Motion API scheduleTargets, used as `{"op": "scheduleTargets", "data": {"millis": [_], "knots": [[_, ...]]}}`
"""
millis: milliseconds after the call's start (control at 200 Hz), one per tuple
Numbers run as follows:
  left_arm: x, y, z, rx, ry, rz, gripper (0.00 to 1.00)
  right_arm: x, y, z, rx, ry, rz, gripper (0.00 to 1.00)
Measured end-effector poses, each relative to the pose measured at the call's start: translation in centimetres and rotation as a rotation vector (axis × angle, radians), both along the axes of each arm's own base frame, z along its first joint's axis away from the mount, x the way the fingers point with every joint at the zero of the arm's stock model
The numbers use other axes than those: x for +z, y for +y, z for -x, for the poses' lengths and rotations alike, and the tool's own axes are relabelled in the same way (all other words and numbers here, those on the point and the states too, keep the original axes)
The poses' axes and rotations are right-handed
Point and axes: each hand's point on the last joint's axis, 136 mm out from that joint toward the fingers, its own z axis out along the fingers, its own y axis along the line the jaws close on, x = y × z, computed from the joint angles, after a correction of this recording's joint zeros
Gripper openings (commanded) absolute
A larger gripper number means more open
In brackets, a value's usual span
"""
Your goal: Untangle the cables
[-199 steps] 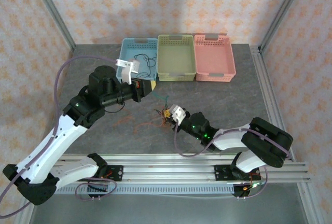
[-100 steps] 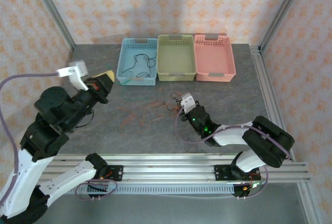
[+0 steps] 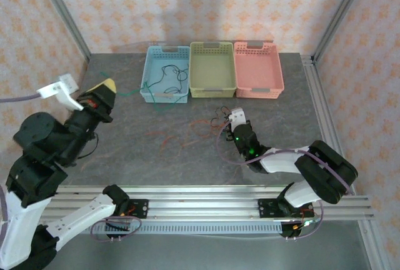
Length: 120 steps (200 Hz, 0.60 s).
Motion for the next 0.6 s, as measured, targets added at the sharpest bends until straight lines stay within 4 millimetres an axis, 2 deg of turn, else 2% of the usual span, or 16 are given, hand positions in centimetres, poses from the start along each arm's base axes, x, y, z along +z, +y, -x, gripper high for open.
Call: {"op": "scheduleTargets", "data": {"millis": [561,601], "knots": [[-6.6,-6.7,-8.7,-0.05,0.234,-0.145,0.0,1.0,-0.1,0.0,-0.009,-0.014,-0.045,0.0],[-6.9,-7.2,-9.3,-0.052,0.243,-0.151,0.0,1.0,-0.1,0.0,-0.01,-0.014,-0.049,0.12]]}}
